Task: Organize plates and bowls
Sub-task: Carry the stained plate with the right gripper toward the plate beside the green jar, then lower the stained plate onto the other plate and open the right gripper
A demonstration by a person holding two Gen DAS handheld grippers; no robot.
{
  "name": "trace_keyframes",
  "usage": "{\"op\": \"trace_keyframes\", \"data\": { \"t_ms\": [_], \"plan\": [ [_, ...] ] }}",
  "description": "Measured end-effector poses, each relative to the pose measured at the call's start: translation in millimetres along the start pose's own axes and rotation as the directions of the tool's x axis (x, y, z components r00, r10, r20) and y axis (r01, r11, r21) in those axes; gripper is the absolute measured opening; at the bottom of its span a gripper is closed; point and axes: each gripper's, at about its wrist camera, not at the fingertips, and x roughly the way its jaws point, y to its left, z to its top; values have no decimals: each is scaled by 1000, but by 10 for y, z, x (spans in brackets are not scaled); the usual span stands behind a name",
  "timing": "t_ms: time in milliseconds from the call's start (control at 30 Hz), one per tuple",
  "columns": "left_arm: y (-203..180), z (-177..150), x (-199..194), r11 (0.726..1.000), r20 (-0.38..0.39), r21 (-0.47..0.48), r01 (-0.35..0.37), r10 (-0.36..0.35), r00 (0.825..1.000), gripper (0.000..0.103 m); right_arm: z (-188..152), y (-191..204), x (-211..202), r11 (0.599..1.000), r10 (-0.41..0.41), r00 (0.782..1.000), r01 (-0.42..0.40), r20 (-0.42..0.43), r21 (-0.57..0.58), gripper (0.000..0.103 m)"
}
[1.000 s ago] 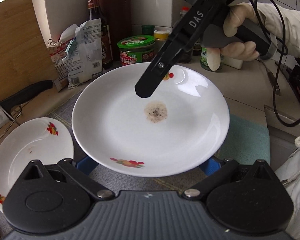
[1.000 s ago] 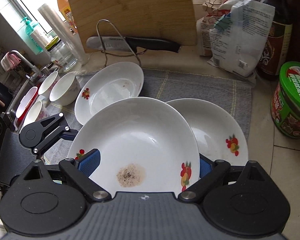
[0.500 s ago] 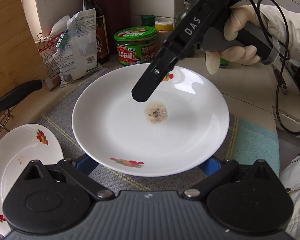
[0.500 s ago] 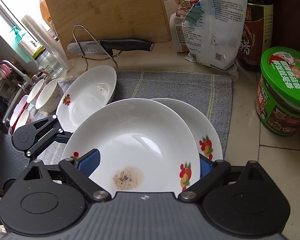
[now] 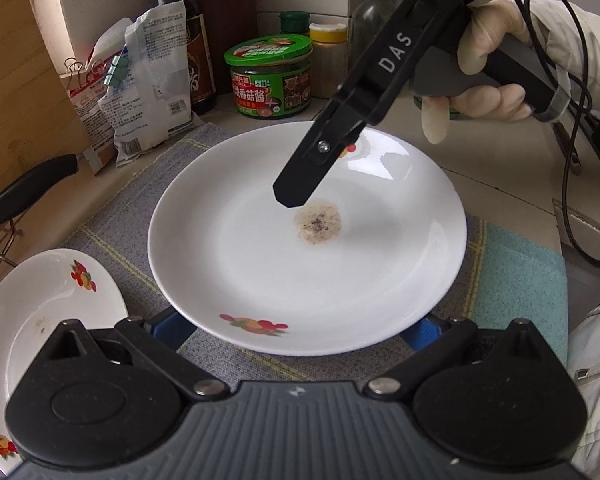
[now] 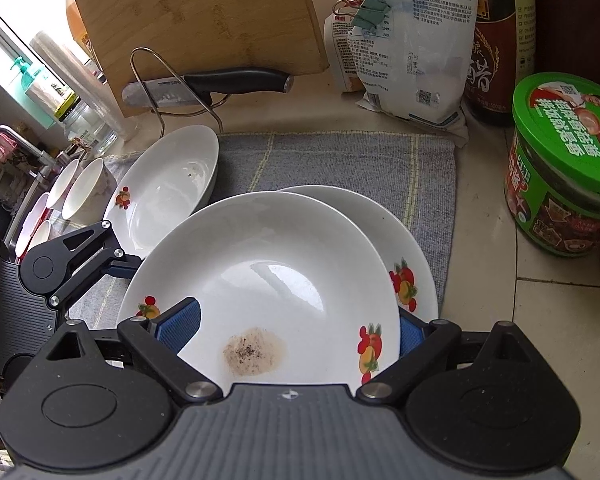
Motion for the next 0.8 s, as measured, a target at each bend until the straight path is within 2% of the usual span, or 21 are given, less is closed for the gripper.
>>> {"op": "trace_keyframes", "data": {
  "t_ms": [800],
  "plan": [
    [20,1,57,999,-23,38,-21,22,999,102,-116,3,-102,998,-23,1000,23,-7,59,102]
  ]
}}
